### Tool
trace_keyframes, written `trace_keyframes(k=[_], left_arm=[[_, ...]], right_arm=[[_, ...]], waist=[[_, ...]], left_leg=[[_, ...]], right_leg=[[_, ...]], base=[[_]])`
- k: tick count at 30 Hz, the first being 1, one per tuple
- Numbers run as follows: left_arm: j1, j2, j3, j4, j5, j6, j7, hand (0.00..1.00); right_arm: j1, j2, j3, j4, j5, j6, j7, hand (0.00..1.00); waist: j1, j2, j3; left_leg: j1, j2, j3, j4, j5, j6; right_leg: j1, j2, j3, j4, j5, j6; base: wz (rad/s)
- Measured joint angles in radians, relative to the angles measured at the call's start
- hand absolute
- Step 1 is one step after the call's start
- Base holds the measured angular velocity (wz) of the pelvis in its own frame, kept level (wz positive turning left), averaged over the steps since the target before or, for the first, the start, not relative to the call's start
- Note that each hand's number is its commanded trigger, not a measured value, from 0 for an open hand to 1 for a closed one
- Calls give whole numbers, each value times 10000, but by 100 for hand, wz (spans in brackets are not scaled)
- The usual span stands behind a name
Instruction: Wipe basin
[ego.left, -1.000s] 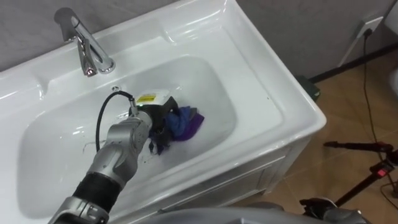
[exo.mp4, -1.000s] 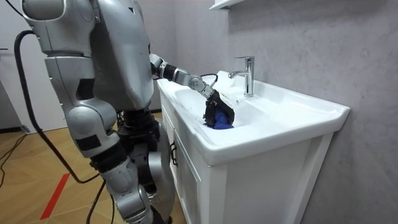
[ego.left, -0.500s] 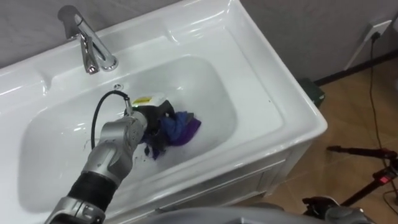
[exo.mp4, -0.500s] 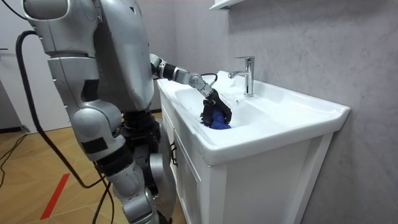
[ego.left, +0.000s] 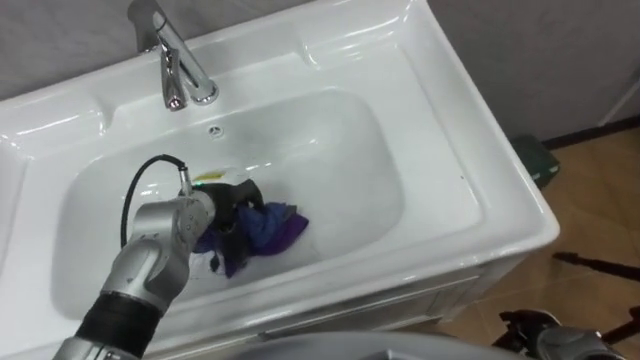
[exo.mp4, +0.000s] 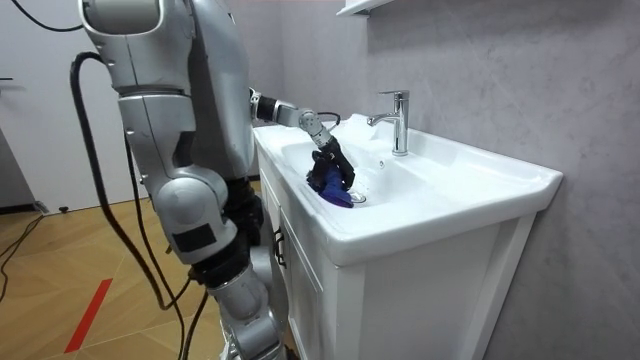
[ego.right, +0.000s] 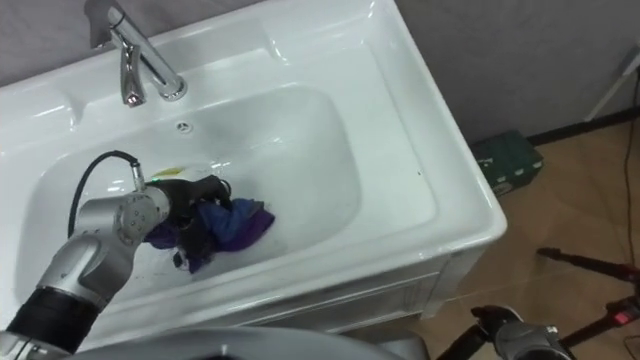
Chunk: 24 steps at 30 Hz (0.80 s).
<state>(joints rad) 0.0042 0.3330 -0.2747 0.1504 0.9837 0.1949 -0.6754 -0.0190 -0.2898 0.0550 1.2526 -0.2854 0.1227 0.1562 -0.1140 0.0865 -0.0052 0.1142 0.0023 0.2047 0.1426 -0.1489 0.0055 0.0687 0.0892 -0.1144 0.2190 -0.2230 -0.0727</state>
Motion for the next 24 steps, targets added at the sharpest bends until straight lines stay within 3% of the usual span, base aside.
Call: trace_keyframes(k=[3,8,13,16,21,24], left_arm=[[21,171,51,-288,21,20,-507,100],[147,411,439,-561,19,47,-1283,100],[388,435,778,-910,10,166,-1594,100],[605,529,802,-1337,14,205,-1680,100],[983,591,1193,-1934,19,377,-1916,100],[1151,959,1261,-2330,21,511,-2151,100]], right_arm=[[7,-40,-13,11,88,0,84,0],[26,-203,20,10,50,-9,378,0],[7,-303,136,-34,-15,-19,575,0],[8,-324,366,-28,42,3,676,0],[11,-328,410,-31,18,24,788,0],[-31,-322,412,-93,23,4,906,0]], waist=[[105,45,31],[284,119,36],[489,138,42],[717,138,41],[883,136,41],[959,137,42]], left_leg=[[1,-18,-183,-60,1,-1],[-51,-2,-205,-38,0,-2],[-176,-47,-515,89,-1,-1],[-186,-82,-567,89,-2,1],[-348,-153,-794,218,-5,9],[-353,-161,-799,237,-42,66]], right_leg=[[-5,-23,-149,-1,0,1],[5,-155,-755,6,0,1],[5,-218,-812,-2,-15,25],[-2,-261,-840,-4,-78,136],[-17,-387,-1142,16,-78,136],[-8,-393,-1145,17,-80,139]], base=[[0],[5],[5],[-3],[10],[7]])
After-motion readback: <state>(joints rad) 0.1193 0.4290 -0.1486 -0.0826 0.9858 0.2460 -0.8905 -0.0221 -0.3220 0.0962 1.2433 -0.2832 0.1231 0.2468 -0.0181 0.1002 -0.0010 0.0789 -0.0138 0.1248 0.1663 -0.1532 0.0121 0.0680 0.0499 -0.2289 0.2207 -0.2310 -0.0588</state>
